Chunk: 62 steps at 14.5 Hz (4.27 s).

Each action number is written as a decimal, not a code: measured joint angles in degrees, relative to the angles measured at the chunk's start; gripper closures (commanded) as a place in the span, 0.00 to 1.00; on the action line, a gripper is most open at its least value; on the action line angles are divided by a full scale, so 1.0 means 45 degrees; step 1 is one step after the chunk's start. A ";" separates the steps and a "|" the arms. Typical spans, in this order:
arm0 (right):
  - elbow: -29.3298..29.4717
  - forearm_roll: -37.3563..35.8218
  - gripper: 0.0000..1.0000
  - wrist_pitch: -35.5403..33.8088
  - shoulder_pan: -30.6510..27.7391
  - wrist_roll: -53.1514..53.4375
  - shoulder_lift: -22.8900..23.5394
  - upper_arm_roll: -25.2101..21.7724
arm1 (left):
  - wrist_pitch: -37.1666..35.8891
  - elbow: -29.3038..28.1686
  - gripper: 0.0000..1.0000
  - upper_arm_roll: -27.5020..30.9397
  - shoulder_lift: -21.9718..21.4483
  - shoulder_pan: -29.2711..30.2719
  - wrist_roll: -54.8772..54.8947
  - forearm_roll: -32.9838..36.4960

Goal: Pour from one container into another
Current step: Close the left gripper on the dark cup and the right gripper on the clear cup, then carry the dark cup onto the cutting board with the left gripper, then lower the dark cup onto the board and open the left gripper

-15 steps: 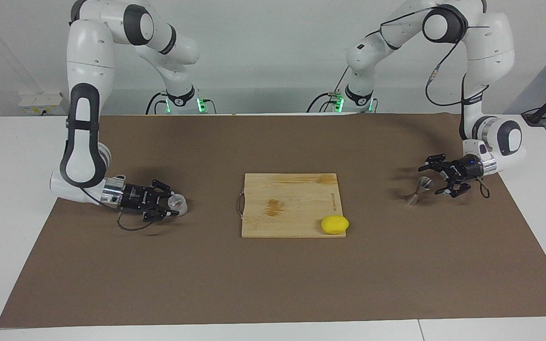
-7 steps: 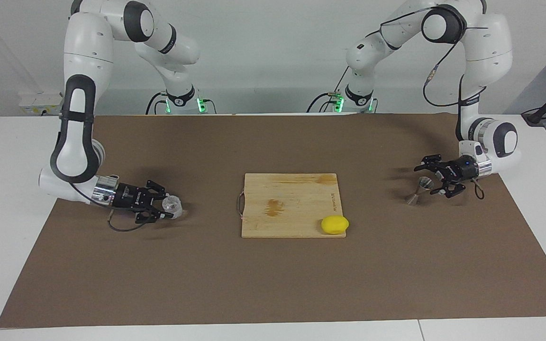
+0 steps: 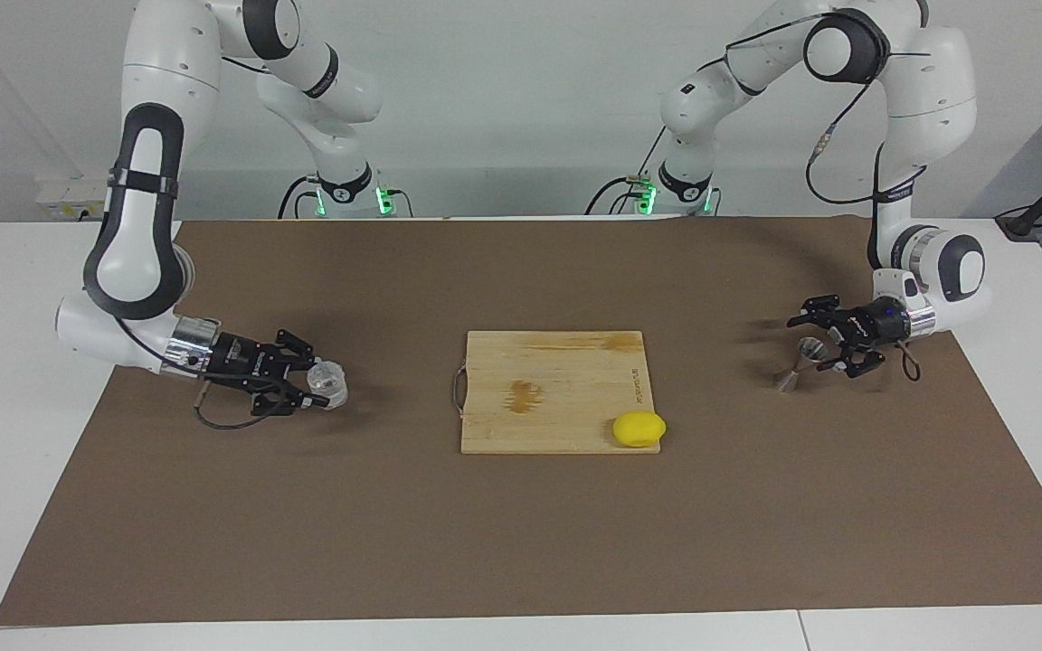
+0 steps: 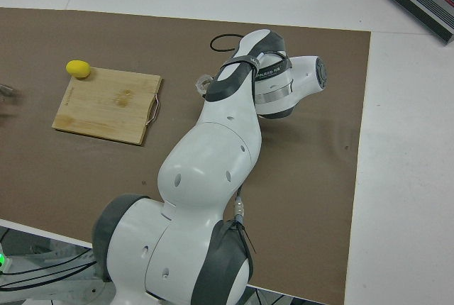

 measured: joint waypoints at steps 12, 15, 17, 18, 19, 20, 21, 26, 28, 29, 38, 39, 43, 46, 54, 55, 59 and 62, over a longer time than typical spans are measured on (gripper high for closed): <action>-0.0022 0.0000 1.00 0.0193 0.0823 0.0479 -0.0564 0.0058 | 0.0026 -0.0001 0.91 0.0093 0.0000 0.0023 0.0010 -0.0031; -0.0030 0.0000 1.00 0.0197 0.1302 0.1089 -0.0705 0.0078 | 0.0038 -0.0001 0.96 0.0088 0.0000 0.0020 0.0010 -0.0082; -0.0029 0.0001 1.00 0.0204 0.1512 0.1300 -0.0799 0.0086 | 0.0027 -0.0001 0.96 0.0044 0.0000 0.0003 -0.0229 -0.0114; -0.0029 0.0001 1.00 0.0228 0.1613 0.1396 -0.0847 0.0088 | 0.0022 -0.0001 0.96 -0.0006 0.0000 -0.0025 -0.0474 -0.0138; -0.0029 0.0001 1.00 0.0245 0.1698 0.1539 -0.0888 0.0093 | 0.0020 -0.0001 0.96 -0.0036 0.0000 -0.0111 -0.0638 -0.0204; -0.0030 0.0001 1.00 0.0296 0.1816 0.1741 -0.0938 0.0095 | 0.0016 -0.0001 0.96 -0.0054 0.0000 -0.0243 -0.0759 -0.0329; -0.0029 0.0001 1.00 0.0436 0.1960 0.1957 -0.0989 0.0098 | 0.0016 -0.0001 0.96 -0.0070 -0.0003 -0.0443 -0.0937 -0.0442; -0.0028 0.0001 1.00 0.0924 0.2418 0.2400 -0.1164 0.0104 | 0.0029 -0.0146 0.96 -0.0128 -0.0293 -0.1607 -0.1837 -0.1155; -0.0028 0.0001 1.00 0.1000 0.2465 0.2483 -0.1185 0.0105 | 0.0180 -0.0583 0.96 -0.0137 -0.0750 -0.2093 -0.2054 -0.1552; -0.0028 0.0001 1.00 0.1004 0.2466 0.2485 -0.1186 0.0104 | 0.0402 -0.0880 0.96 -0.0138 -0.1077 -0.2370 -0.2126 -0.1711; -0.0030 0.0001 1.00 0.1024 0.2466 0.2490 -0.1186 0.0104 | 0.2659 -0.2971 0.98 -0.0158 -0.2952 -0.5380 -0.2216 -0.4297; -0.0030 0.0001 1.00 0.1024 0.2466 0.2490 -0.1186 0.0104 | 0.2948 -0.3075 0.98 -0.0158 -0.2995 -0.5837 -0.2216 -0.4768; -0.0030 0.0001 1.00 0.1024 0.2466 0.2490 -0.1186 0.0104 | 0.4380 -0.3346 0.98 -0.0162 -0.3078 -0.7712 -0.2105 -0.6862; -0.0030 0.0001 1.00 0.1091 0.2466 0.2490 -0.1186 0.0104 | 0.5541 -0.3362 0.98 -0.0160 -0.3119 -0.8974 -0.1557 -0.8527; -0.0042 0.0001 1.00 0.1154 0.2466 0.2490 -0.1186 0.0104 | 0.7745 -0.3371 1.00 -0.0161 -0.3123 -1.2082 0.0187 -1.1915; -0.0043 0.0001 1.00 0.1168 0.2466 0.2490 -0.1186 0.0104 | 0.8028 -0.3370 1.00 -0.0158 -0.3123 -1.2321 0.0360 -1.2157; -0.0045 0.0001 1.00 0.1224 0.2465 0.2491 -0.1186 0.0103 | 0.8672 -0.3370 0.99 -0.0154 -0.3121 -1.2795 0.0689 -1.2662; -0.0057 0.0001 1.00 0.1232 0.2465 0.2492 -0.1186 0.0103 | 0.9180 -0.3361 0.99 -0.0158 -0.3116 -1.3044 0.1411 -1.3170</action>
